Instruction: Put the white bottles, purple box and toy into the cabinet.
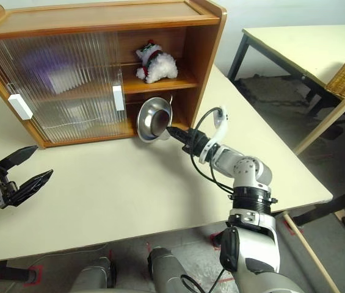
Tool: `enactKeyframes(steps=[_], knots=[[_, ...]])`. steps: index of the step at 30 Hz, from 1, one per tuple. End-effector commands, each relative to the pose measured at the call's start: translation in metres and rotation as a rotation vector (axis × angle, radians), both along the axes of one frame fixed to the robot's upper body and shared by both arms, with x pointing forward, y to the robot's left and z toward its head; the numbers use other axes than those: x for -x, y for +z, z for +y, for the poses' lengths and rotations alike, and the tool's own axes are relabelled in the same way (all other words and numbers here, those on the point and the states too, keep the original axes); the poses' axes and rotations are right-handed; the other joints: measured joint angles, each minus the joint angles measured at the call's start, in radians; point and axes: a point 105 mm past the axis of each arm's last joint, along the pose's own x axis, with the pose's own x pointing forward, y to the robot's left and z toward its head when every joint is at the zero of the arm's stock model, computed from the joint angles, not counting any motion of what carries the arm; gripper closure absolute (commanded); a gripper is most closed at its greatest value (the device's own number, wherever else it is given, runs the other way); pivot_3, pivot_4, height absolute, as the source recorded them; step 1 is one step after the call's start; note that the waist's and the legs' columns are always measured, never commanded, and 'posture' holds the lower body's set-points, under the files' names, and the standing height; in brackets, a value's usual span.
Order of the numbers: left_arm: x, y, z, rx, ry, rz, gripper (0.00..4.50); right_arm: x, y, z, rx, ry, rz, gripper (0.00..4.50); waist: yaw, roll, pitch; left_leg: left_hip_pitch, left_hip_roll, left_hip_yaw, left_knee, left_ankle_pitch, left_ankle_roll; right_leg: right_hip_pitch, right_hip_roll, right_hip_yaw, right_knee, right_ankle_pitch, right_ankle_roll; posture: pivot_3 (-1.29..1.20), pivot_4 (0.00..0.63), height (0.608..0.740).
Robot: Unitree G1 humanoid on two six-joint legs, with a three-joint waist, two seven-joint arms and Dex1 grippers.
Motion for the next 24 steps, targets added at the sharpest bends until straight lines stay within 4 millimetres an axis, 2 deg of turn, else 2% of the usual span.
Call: enactKeyframes(steps=[1, 5, 10, 16, 24], knots=[[0.0, -0.002, 0.0, -0.012, 0.004, 0.009, 0.0, -0.011, 0.005, -0.003, -0.042, -0.062, 0.009, 4.44, 0.0, 0.0, 0.0, 0.0, 0.0, 0.0, 0.0, 0.0, 0.0, 0.0, 0.0, 0.0, 0.0, 0.001, -0.001, -0.16, 0.072, 0.74], [0.0, -0.002, 0.0, -0.011, 0.004, 0.009, 0.0, -0.014, 0.01, -0.001, -0.119, -0.065, 0.034, 4.44, 0.001, 0.0, 0.0, 0.0, 0.0, 0.0, 0.0, 0.0, 0.0, 0.0, 0.0, 0.0, 0.0, 0.001, -0.002, -0.16, 0.075, 0.74], [0.0, -0.002, -0.003, -0.008, -0.003, 0.009, 0.0, -0.027, 0.017, -0.002, -0.217, -0.155, 0.063, 4.44, 0.0, 0.0, 0.0, 0.0, 0.0, 0.0, -0.001, 0.0, 0.0, -0.001, 0.0, 0.0, 0.0, 0.001, -0.003, -0.16, 0.078, 0.74], [0.0, -0.002, -0.002, -0.01, -0.004, 0.01, 0.0, -0.036, 0.016, -0.002, -0.277, -0.236, 0.111, 4.44, 0.0, 0.0, 0.0, -0.001, 0.001, 0.0, -0.002, 0.0, 0.0, -0.002, 0.0, 0.0, 0.0, 0.002, -0.004, -0.16, 0.079, 0.74], [0.0, -0.002, -0.002, -0.011, -0.002, 0.006, 0.0, -0.041, 0.018, 0.015, -0.298, -0.273, 0.145, 4.44, -0.003, 0.0, 0.0, -0.002, 0.002, 0.0, -0.003, 0.0, 0.0, -0.004, 0.0, 0.0, 0.0, 0.002, -0.005, -0.15, 0.077, 0.74]])
